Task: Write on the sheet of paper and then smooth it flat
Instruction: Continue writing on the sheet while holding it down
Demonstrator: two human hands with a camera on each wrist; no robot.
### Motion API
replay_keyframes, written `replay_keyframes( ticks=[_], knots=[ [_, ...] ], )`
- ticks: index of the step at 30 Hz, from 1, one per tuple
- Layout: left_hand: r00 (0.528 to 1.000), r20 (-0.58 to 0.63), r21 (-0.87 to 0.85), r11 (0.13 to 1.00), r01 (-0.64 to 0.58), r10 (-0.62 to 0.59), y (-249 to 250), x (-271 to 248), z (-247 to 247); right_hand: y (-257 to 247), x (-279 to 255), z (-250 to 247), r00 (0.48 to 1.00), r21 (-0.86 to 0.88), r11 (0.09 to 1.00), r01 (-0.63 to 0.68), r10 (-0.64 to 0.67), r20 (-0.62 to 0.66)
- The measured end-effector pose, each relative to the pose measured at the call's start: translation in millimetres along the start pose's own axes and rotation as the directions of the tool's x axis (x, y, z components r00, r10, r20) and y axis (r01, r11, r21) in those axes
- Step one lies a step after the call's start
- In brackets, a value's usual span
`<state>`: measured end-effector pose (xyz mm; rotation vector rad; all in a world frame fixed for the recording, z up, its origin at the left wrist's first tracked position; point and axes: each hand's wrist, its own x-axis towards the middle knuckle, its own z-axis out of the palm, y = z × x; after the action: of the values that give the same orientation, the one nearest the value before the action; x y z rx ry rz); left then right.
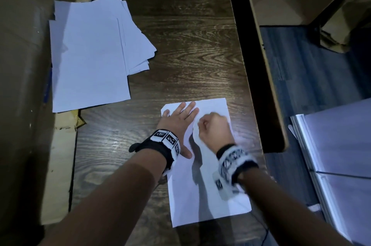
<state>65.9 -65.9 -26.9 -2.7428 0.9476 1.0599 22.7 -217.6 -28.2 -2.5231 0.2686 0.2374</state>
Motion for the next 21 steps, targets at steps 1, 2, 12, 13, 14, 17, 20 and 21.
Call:
replay_keyframes(
  ticks=[1,2,12,13,14,17,20,21],
  knots=[
    [1.000,0.005,0.001,1.000,-0.003,0.003,0,0,-1,-2,-17,1,0.999,0.004,1.000,0.021,-0.021,0.050],
    [1.000,0.007,-0.002,1.000,-0.006,0.006,0,0,-2,-2,-23,1,0.996,0.010,0.999,0.034,-0.035,0.086],
    [1.000,0.010,0.000,1.000,0.002,-0.002,0,0,-3,-1,-19,6,1.000,0.073,0.997,-0.010,0.008,0.025],
    [1.000,0.010,0.006,1.000,0.005,-0.005,1,1,-3,-1,-14,2,0.999,0.056,0.998,-0.007,0.005,0.035],
    [1.000,0.007,0.011,1.000,0.010,-0.010,1,1,-3,0,0,0,1.000,0.035,0.999,-0.009,0.008,0.022],
    [1.000,0.006,0.014,1.000,0.022,-0.022,3,1,-2,0,36,-1,0.994,0.083,0.994,-0.074,0.079,-0.071],
    [1.000,0.006,0.011,1.000,0.021,-0.021,2,1,-1,-3,10,8,0.992,0.098,0.992,-0.084,0.092,-0.085],
    [1.000,0.006,0.012,1.000,0.020,-0.020,2,1,-1,-6,-5,9,0.997,0.092,0.994,-0.064,0.068,-0.044]
  ],
)
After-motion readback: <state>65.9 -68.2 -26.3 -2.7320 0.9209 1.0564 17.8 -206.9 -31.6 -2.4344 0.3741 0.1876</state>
